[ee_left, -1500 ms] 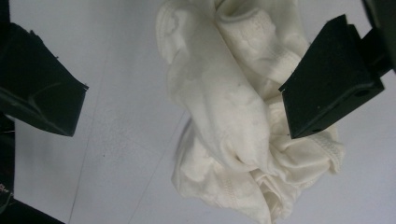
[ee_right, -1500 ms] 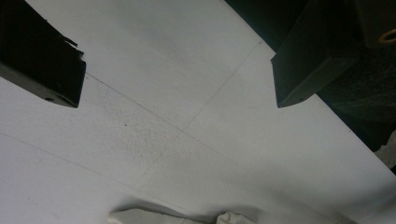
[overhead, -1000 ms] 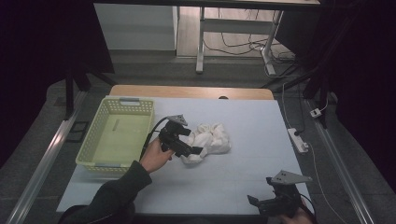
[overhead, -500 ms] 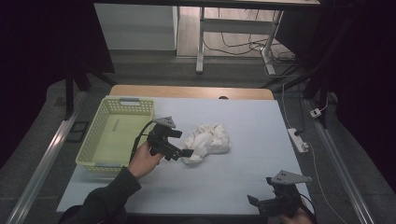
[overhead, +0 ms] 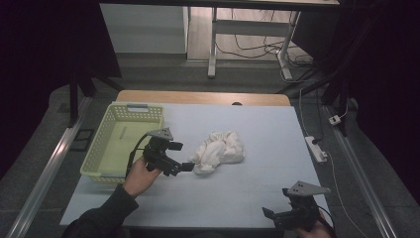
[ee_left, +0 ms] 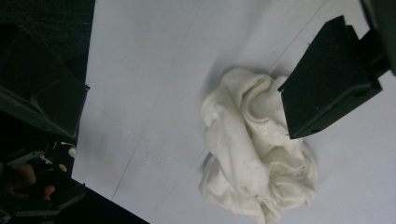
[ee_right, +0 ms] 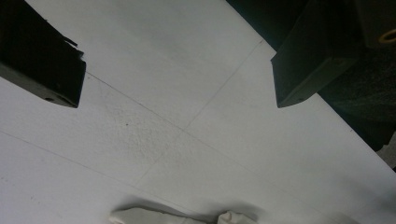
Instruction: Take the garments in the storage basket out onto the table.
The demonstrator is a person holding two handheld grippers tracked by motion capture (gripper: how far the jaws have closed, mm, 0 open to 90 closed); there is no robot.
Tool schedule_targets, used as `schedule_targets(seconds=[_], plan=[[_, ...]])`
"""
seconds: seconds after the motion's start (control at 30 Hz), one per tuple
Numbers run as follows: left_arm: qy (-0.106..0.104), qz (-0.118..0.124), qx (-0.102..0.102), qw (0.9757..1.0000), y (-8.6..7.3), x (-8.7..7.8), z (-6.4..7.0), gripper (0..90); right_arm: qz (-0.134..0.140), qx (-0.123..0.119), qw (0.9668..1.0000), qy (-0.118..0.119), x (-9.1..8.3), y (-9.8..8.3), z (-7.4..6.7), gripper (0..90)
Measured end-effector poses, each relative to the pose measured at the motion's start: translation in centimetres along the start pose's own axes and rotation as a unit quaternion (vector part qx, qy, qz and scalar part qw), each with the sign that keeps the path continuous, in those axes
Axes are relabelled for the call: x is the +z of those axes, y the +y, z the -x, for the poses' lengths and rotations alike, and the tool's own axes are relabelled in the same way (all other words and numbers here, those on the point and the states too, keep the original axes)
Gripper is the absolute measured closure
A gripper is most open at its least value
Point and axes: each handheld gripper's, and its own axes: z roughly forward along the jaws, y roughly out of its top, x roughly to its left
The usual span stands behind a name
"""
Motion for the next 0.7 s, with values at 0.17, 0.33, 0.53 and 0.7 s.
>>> schedule_targets(seconds=[0.17, 0.33, 0.53, 0.7], plan=[[-0.005, 0.0, -0.001, 1.0, -1.0, -1.2, 0.3, 0.5, 0.0, -0.001, 1.0, 0.0, 0.0, 0.0, 0.0, 2.9], [0.011, 0.001, -0.001, 0.9999, -2.4, -2.6, 0.6, 0.0, -0.001, -0.001, 1.0, -0.001, 0.0, 0.0, 0.0, 2.9], [0.02, 0.007, -0.016, 0.9997, -4.1, -4.0, 0.6, 0.0, -0.002, -0.001, 1.0, -0.002, 0.0, 0.0, -0.1, 2.9], [0.03, 0.011, -0.029, 0.9991, -5.7, -5.4, 0.8, 0.0, -0.003, -0.002, 1.0, -0.003, 0.1, 0.0, -0.1, 2.9]])
